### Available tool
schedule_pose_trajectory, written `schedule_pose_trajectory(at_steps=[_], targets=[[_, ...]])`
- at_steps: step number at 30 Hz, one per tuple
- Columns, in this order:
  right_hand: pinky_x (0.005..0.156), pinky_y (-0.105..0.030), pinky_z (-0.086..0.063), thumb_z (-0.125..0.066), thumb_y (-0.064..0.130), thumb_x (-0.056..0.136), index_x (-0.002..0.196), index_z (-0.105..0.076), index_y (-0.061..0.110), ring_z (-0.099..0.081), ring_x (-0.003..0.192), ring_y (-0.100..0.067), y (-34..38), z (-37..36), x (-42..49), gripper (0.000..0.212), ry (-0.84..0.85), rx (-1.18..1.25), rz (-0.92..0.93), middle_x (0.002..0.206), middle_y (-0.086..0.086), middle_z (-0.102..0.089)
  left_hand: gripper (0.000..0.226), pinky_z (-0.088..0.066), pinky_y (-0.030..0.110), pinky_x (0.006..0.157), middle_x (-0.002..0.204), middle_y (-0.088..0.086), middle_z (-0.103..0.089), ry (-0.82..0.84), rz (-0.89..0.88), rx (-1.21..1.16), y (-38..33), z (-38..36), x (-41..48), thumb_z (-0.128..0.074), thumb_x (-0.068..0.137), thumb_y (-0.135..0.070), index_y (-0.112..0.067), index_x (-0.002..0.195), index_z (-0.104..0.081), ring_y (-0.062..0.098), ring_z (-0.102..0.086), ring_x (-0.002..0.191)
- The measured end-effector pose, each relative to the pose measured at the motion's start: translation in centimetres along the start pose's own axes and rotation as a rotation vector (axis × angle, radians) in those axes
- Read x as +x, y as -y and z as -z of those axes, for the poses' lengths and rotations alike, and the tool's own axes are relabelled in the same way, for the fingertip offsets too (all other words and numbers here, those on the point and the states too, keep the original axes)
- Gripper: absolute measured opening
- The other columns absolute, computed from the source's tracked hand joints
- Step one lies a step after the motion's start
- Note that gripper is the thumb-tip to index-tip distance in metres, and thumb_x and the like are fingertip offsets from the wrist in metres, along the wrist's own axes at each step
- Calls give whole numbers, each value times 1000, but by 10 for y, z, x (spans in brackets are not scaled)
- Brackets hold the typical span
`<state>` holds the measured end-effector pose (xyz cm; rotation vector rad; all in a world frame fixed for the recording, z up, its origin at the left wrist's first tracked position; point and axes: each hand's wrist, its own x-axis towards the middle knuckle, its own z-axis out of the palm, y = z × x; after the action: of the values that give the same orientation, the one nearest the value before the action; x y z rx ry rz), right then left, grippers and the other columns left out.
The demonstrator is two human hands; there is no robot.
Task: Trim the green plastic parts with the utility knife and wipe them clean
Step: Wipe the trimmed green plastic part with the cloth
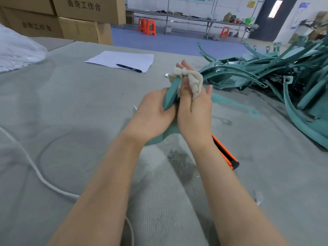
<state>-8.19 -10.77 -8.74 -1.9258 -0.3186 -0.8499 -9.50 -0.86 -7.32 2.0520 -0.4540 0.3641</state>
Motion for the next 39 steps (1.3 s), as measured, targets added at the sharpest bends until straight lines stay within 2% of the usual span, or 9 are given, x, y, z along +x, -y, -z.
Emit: schedule_pose_trajectory(at_steps=[3,7,10,16,20,24,31,36,39], targets=[[117,-46,7,-31,25,103,133,-54,23,-29,143,-12,-31,10,6,38,-26,-129,-173,147,11,-45,38,-33,18,53,55,-7,-44,-16,7,61,2,-3,-1,-57,93,-16,-22,60,-41,4,-42,52],[116,-48,7,-33,24,103,130,-57,24,-20,147,-15,-67,15,12,36,-48,-402,-387,144,2,-50,33,-35,30,58,59,3,-53,3,21,120,4,-6,-2,-56,94,-24,-15,64,-50,21,-46,59],[117,-47,-11,-32,26,103,130,-56,13,-35,139,-25,-86,32,17,38,-105,-485,-532,140,-12,-52,25,-40,25,59,71,6,-64,-62,31,88,6,-1,-1,-56,95,-23,-18,71,-58,18,-56,68],[86,-17,-49,-32,33,105,114,-62,16,-64,94,0,-64,46,20,35,-620,329,-510,109,1,-68,22,-45,20,63,74,-10,-61,-414,127,-202,14,3,6,-56,96,-23,-29,75,-54,9,-55,71],[76,-19,-51,-28,26,107,118,-54,4,-66,79,-3,-38,29,19,36,-336,586,-424,101,-7,-65,14,-54,33,77,82,-9,-69,-433,252,-493,13,-6,6,-58,95,-24,-27,82,-62,13,-67,81],[81,-28,-48,-45,9,99,112,-50,-9,-60,89,-14,-30,1,3,22,88,58,-161,93,-10,-57,8,-57,47,83,91,3,-73,-290,295,-673,11,-12,3,-60,94,-22,-21,93,-68,22,-70,85],[67,-36,-35,-37,28,103,87,-58,10,-56,79,-33,-53,9,4,32,-72,-258,-291,82,-15,-63,11,-58,30,64,85,1,-74,-134,307,-686,11,-16,2,-60,94,-21,-14,93,-68,17,-71,78],[81,-32,-48,-39,40,102,81,-58,28,-60,76,-10,-53,6,4,31,-278,329,-609,76,10,-64,10,-59,39,76,91,1,-74,-206,349,-602,15,-21,3,-61,94,-27,-20,89,-67,21,-71,86],[73,-35,-50,-43,34,102,93,-61,23,-60,72,-17,-54,6,6,23,-182,547,-653,76,-1,-63,12,-55,43,83,89,-1,-71,-356,338,-578,17,-21,5,-60,94,-26,-23,84,-64,25,-69,92]])
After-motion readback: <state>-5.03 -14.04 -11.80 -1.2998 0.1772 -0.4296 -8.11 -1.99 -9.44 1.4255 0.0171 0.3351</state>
